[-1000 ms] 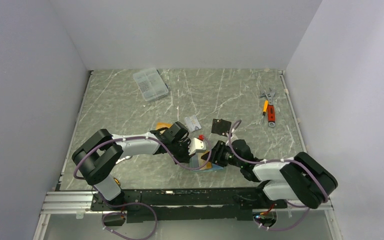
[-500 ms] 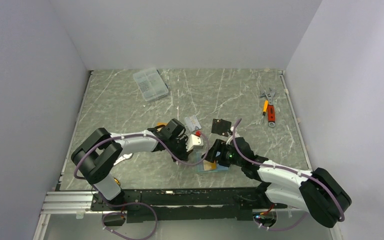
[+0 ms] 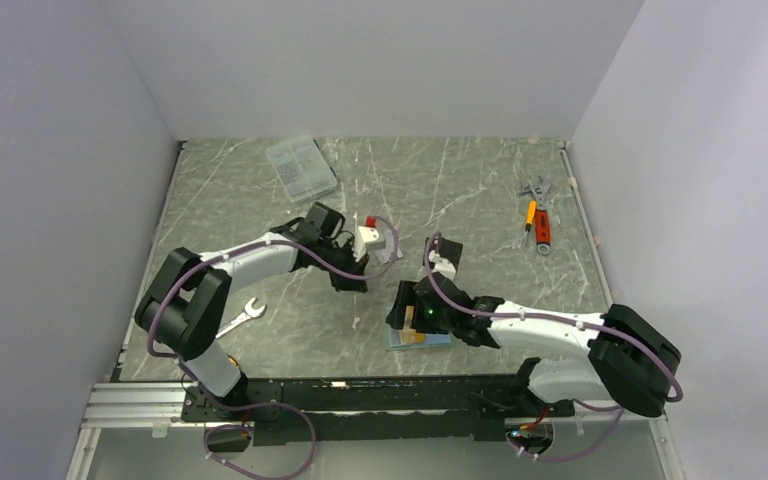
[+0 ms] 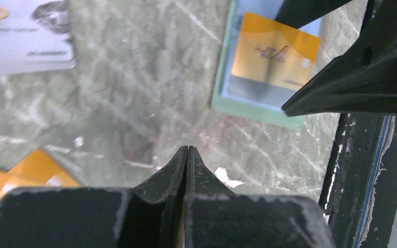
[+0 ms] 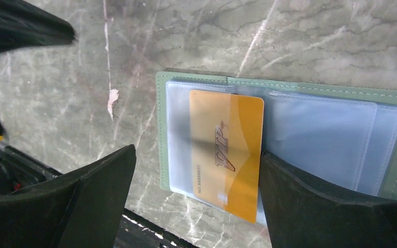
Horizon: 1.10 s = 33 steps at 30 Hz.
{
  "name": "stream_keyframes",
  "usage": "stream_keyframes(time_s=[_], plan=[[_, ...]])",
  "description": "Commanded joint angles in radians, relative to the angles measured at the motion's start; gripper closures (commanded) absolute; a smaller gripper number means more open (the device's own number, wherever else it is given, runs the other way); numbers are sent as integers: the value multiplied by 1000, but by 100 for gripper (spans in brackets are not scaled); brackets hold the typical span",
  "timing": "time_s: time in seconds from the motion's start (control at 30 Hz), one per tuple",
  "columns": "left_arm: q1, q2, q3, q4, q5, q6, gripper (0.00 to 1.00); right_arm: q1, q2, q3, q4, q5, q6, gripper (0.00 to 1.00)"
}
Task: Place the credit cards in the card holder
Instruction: Insert the credit card into the card holder.
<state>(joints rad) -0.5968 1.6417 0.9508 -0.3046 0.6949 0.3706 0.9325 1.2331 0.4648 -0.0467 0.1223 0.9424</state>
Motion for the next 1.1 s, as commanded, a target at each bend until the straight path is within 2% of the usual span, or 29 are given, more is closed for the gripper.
stream_keyframes(time_s=[0.0, 0.13, 0.37, 0.6, 0.73, 0.93, 1.03, 1.07], plan=[[73, -45, 17, -73, 91, 12, 95, 24, 53, 39, -286, 108, 25, 11], [121, -86, 7, -96, 131, 27, 94, 57, 89, 94, -305, 140, 15, 11], [168, -126, 29, -173, 156, 86, 94, 130, 226, 193, -369, 207, 41, 16], [186, -189, -4, -191, 153, 112, 94, 192, 307, 248, -435, 262, 87, 11], [186, -194, -6, -196, 151, 118, 94, 204, 327, 273, -454, 272, 90, 12], [186, -202, -2, -197, 149, 113, 94, 222, 365, 292, -449, 284, 98, 25], [186, -212, -9, -194, 139, 116, 94, 222, 371, 292, -435, 286, 96, 36], [186, -214, -10, -194, 138, 118, 94, 222, 372, 295, -435, 288, 99, 37]])
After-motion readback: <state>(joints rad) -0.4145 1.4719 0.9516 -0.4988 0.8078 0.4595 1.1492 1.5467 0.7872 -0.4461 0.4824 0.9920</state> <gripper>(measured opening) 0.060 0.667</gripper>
